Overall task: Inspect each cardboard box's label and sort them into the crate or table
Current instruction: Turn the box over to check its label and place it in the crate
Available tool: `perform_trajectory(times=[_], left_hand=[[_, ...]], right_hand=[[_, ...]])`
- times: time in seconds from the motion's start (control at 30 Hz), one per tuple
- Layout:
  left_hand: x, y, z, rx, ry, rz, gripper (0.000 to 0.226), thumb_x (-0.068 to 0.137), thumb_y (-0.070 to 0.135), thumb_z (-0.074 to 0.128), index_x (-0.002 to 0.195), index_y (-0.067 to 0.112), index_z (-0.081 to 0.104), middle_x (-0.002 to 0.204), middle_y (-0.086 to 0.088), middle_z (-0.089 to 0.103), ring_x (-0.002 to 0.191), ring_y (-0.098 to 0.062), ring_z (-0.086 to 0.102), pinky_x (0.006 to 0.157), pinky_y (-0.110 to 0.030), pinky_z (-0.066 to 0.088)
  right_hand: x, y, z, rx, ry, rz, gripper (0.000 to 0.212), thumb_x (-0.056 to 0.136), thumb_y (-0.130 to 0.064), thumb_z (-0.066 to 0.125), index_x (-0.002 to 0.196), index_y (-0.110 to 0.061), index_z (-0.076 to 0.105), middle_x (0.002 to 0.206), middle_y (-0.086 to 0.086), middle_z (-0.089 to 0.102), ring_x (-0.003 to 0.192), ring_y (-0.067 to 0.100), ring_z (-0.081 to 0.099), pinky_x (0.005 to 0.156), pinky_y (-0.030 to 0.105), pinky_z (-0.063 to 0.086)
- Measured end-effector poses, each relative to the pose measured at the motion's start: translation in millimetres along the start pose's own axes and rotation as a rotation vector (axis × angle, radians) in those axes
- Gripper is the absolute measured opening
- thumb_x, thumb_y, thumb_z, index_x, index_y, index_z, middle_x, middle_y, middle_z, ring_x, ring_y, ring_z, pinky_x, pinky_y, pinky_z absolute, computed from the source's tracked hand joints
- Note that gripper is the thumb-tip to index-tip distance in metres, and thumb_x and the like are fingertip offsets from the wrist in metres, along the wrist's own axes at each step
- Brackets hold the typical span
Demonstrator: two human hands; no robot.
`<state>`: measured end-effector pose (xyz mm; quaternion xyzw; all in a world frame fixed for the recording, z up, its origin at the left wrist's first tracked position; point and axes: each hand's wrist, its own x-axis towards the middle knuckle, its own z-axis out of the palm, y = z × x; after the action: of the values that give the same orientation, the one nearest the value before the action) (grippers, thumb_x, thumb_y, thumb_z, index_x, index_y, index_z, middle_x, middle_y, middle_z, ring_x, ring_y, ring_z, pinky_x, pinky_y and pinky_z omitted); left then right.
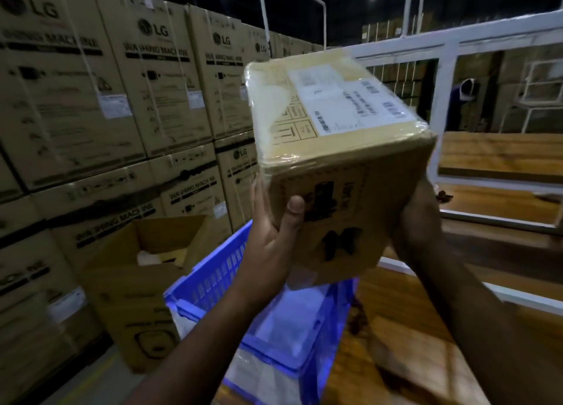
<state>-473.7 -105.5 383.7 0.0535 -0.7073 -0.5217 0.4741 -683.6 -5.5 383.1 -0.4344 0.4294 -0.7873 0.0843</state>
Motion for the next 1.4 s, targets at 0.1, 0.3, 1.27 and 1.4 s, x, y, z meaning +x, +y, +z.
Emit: perform_trajectory(times=[0.1,0.3,1.27,1.4], left_hand=[[11.0,-20.3,-15.1,0.097,0.05,0.007,0.083,0.091,0.066,0.052,0.157,0.03,0.018,0.156,0.002,0.04,0.141,-0.013,0.044,0.113,-0.045,0.042],[23.2,-67.0,-34.8,0.247,0.132,-0.009,0.08,0.096,0.064,0.044,0.159,0.037,0.003,0.164,0.002,0.026,0.148,-0.018,0.033,0.116,-0.046,0.039],[22.2,-184.6,10.9,0.538,0.06,-0.128,0.089,0.094,0.042,0.064,0.159,0.034,0.004,0.165,0.02,-0.008,0.153,-0.002,-0.006,0.124,-0.045,0.019],[25.6,-202.9,1.1,0.548,0.078,-0.211,0.085,0.08,0.046,0.076,0.146,0.039,0.023,0.15,0.018,0.018,0.144,0.007,0.016,0.118,-0.042,0.035]], right_hand=[[9.2,5.5,54.9,-0.054,0.11,0.149,0.038,0.104,-0.043,0.037,0.087,-0.026,0.067,0.088,0.0,0.072,0.093,0.025,0.069,0.087,0.054,0.054],[39.8,46.9,73.5,0.004,0.039,0.352,0.06,0.089,-0.071,0.041,0.09,-0.02,0.072,0.084,0.008,0.073,0.084,0.028,0.069,0.081,0.052,0.056],[104.7,193.3,17.4,-0.057,0.148,0.544,0.073,0.079,-0.085,0.039,0.091,-0.024,0.076,0.088,0.008,0.075,0.089,0.028,0.069,0.087,0.05,0.053],[91.4,217.2,12.4,0.003,0.098,0.632,0.07,0.081,-0.08,0.045,0.107,-0.021,0.073,0.094,0.011,0.073,0.091,0.03,0.066,0.08,0.038,0.052]])
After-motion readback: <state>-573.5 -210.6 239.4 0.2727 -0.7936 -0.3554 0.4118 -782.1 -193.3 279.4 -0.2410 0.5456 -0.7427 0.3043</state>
